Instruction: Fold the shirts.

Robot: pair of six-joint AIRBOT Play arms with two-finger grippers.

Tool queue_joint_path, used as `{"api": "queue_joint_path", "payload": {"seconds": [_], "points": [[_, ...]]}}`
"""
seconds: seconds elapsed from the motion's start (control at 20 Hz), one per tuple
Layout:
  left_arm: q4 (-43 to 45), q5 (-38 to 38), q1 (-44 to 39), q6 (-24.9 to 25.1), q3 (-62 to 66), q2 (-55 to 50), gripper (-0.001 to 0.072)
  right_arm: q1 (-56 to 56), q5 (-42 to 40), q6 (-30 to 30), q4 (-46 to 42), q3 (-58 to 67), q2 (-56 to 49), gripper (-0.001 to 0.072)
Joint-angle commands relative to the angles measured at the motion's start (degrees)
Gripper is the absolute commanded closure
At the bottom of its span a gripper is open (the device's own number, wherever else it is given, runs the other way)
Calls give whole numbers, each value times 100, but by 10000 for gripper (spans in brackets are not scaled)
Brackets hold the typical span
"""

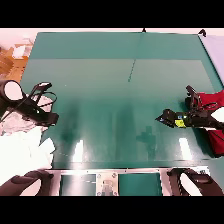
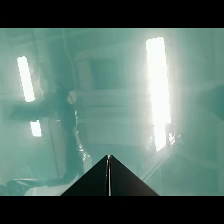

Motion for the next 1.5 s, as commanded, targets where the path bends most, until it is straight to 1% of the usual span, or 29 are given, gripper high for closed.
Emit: {"api": "queue_joint_path", "payload": {"seconds": [0.0, 0.65, 0.85, 0.95, 1.0, 1.05, 1.1, 1.2, 1.25, 1.35, 1.45], "points": [[0, 0, -2, 2, -2, 4, 687, 4, 0, 2, 2, -2, 4, 699], [0, 4, -2, 2, -2, 4, 687, 4, 0, 2, 2, -2, 4, 699], [-31, 691, -2, -4, -2, 4, 687, 4, -52, 2, 2, -2, 4, 699], [321, 1176, -2, -2, -2, 4, 676, 4, -92, 2, 2, -2, 4, 699], [737, 1384, -2, -55, -2, 4, 360, 4, -92, 2, 2, -2, 2, 699], [1327, 1567, -2, -321, -2, 4, 129, 4, -94, 2, 2, -2, 2, 699], [2076, 1764, 0, -595, -4, 2, 112, 4, -129, 2, 2, -2, 2, 699], [3314, 1961, 72, -940, -20, -72, 112, 4, -190, 2, 2, -2, 2, 699], [3445, 2044, 280, -975, -22, -170, 113, 4, -212, 2, 2, -2, 0, 699], [3414, 2083, 931, -988, -20, -514, 112, 4, -302, 2, 0, -2, -4, 699], [3198, 2107, 1622, -988, -20, -944, 112, 4, -348, 2, 0, -2, -4, 699]]}}
